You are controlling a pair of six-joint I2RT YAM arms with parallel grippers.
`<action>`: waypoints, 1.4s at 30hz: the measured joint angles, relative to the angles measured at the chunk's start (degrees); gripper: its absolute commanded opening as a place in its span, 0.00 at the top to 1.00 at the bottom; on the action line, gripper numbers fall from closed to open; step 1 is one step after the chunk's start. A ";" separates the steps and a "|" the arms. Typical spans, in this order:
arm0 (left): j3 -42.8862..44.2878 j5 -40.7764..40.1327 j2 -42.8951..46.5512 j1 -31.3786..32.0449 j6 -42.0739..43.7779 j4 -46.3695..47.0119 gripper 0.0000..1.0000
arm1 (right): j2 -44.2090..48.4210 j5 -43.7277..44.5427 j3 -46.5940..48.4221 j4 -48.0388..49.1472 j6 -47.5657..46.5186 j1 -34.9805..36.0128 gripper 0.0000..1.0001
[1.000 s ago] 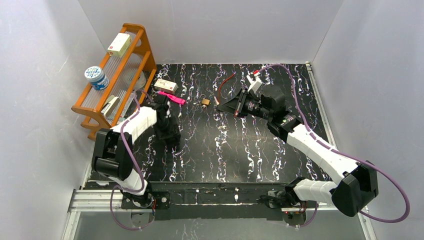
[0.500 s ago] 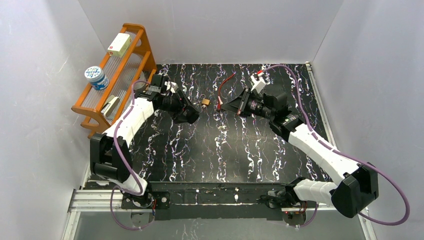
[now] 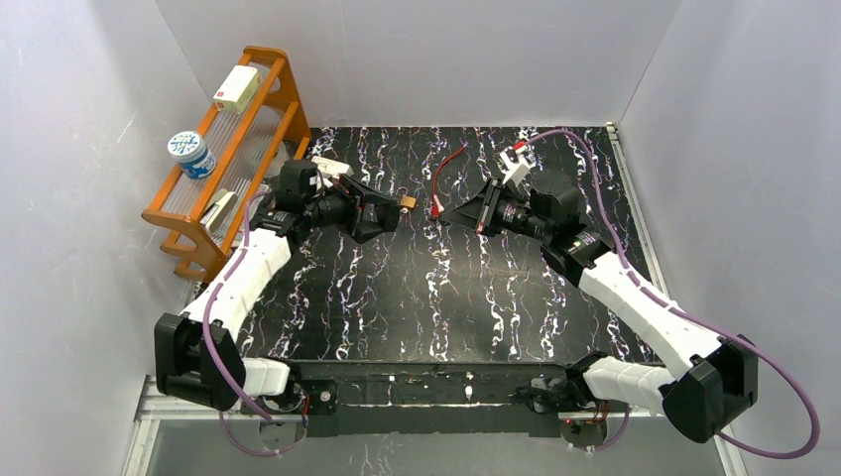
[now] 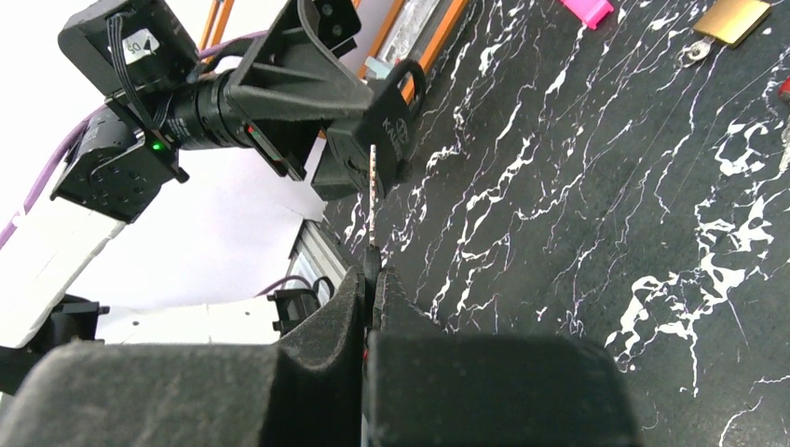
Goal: Unlock with the key
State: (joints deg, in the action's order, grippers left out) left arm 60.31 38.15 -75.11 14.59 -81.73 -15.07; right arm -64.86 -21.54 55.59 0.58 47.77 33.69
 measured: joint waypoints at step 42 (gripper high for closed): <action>21.53 -63.69 -23.80 13.57 36.68 -63.78 0.94 | -7.54 2.73 -1.11 -9.57 -6.01 -2.19 0.99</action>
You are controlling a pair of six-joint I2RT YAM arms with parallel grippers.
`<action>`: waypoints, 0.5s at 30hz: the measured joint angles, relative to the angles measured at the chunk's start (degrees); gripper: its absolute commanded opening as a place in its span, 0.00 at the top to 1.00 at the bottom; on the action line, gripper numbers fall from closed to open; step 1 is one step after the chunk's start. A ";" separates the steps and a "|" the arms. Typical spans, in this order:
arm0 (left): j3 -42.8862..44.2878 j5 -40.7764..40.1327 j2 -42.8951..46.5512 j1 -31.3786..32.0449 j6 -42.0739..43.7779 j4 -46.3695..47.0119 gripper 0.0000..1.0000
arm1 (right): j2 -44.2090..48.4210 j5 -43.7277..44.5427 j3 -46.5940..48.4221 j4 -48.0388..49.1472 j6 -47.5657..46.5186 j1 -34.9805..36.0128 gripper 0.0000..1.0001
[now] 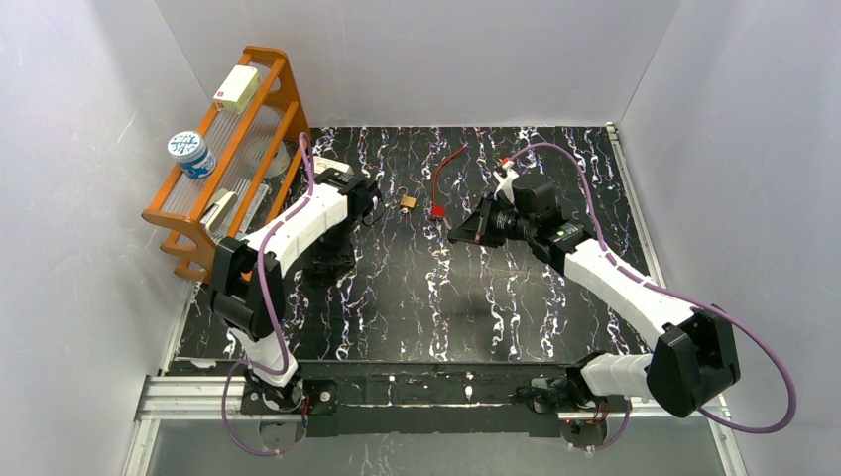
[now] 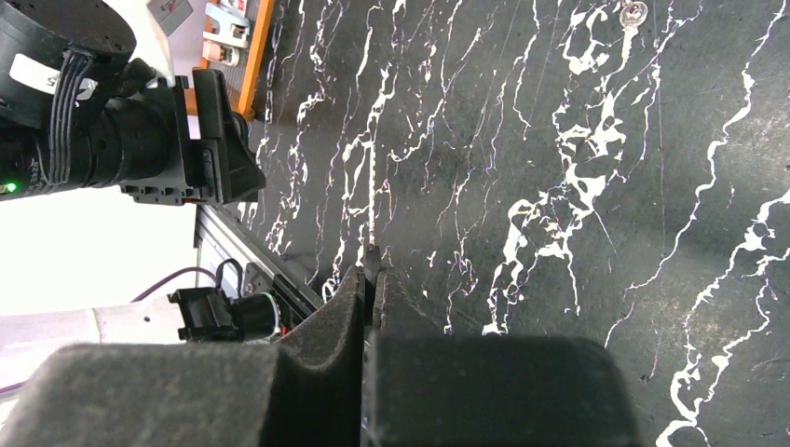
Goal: Unlock with the key
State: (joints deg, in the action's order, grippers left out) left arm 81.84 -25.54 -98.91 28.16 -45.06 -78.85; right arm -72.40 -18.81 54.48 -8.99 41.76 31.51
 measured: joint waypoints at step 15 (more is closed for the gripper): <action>-0.02 5.25 -1.95 0.09 0.24 0.44 0.93 | -0.24 -8.31 -3.26 4.79 -2.71 -0.81 0.99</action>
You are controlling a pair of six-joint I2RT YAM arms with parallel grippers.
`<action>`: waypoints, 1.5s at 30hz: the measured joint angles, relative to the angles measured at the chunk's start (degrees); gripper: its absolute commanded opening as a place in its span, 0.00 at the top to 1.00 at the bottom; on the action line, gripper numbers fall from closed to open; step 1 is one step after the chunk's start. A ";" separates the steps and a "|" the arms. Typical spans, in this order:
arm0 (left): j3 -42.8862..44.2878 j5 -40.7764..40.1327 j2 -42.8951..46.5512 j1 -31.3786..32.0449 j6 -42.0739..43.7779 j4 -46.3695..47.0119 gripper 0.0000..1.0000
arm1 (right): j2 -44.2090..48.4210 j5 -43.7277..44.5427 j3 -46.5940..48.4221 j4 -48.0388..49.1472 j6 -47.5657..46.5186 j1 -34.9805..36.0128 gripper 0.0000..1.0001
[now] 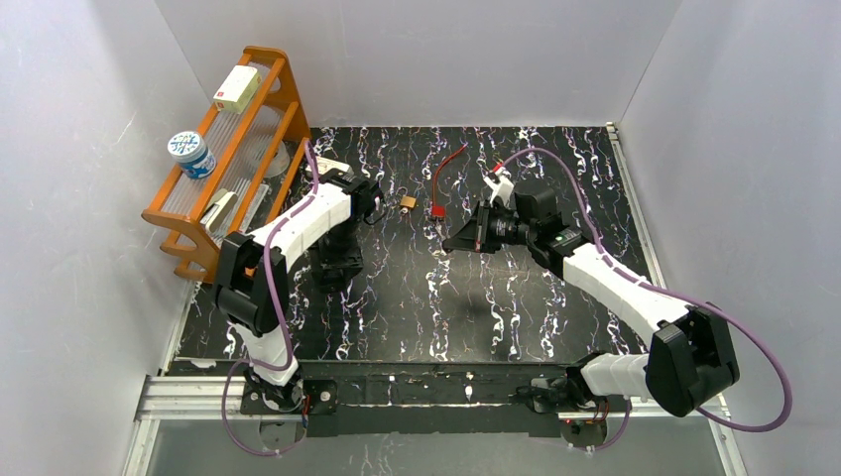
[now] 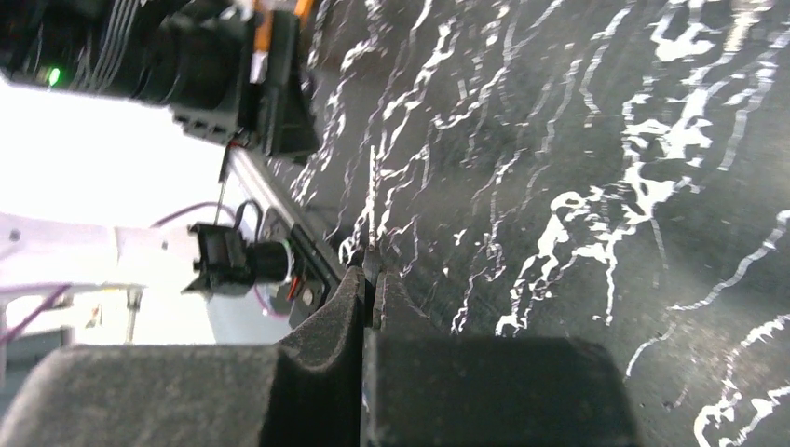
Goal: Unlock with the key
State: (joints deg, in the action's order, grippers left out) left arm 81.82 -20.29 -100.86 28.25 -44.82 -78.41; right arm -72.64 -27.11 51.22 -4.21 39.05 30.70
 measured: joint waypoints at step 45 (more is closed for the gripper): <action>-9.92 25.03 5.60 0.52 -18.67 29.46 0.93 | -12.85 -29.16 8.39 12.57 0.90 -0.26 0.99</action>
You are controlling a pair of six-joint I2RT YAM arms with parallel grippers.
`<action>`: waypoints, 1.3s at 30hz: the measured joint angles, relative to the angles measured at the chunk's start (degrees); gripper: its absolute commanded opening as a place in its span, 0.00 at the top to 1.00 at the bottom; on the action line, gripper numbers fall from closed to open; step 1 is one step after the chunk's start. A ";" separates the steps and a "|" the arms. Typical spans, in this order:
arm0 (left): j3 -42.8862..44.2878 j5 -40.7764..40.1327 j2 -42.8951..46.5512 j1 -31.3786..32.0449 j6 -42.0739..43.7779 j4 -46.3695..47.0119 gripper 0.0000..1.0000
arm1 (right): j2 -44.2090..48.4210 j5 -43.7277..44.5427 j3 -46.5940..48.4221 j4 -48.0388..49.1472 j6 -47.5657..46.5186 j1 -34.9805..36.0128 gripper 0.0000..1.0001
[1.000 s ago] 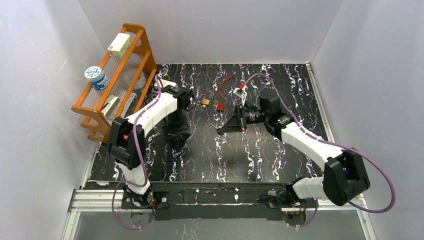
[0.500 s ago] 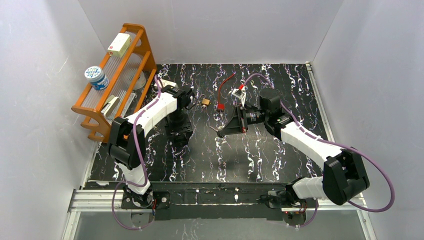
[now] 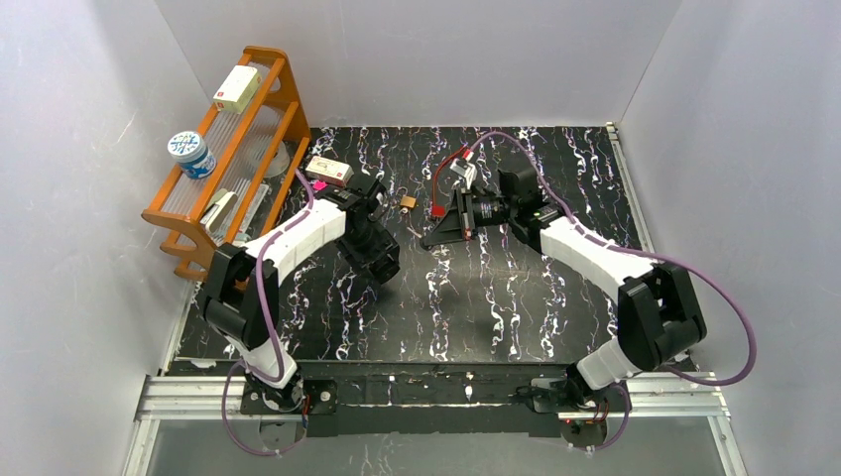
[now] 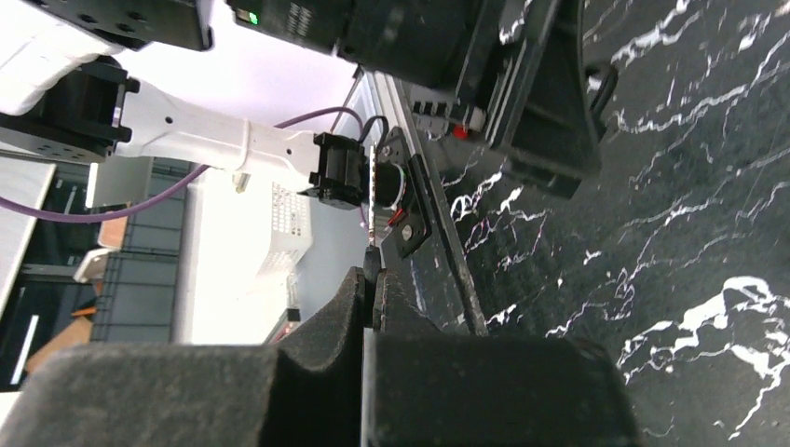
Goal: Unlock with the key
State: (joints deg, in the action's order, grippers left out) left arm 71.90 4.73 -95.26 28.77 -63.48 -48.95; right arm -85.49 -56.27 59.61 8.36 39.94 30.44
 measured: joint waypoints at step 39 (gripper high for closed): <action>5.55 5.25 -6.75 0.02 -8.79 1.75 0.90 | -21.40 -8.20 2.71 -12.68 -3.65 1.62 0.99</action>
State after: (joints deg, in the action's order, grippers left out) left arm 77.45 9.98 -102.02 28.80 -72.27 -47.20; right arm -106.89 -64.47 62.33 -4.32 36.29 32.05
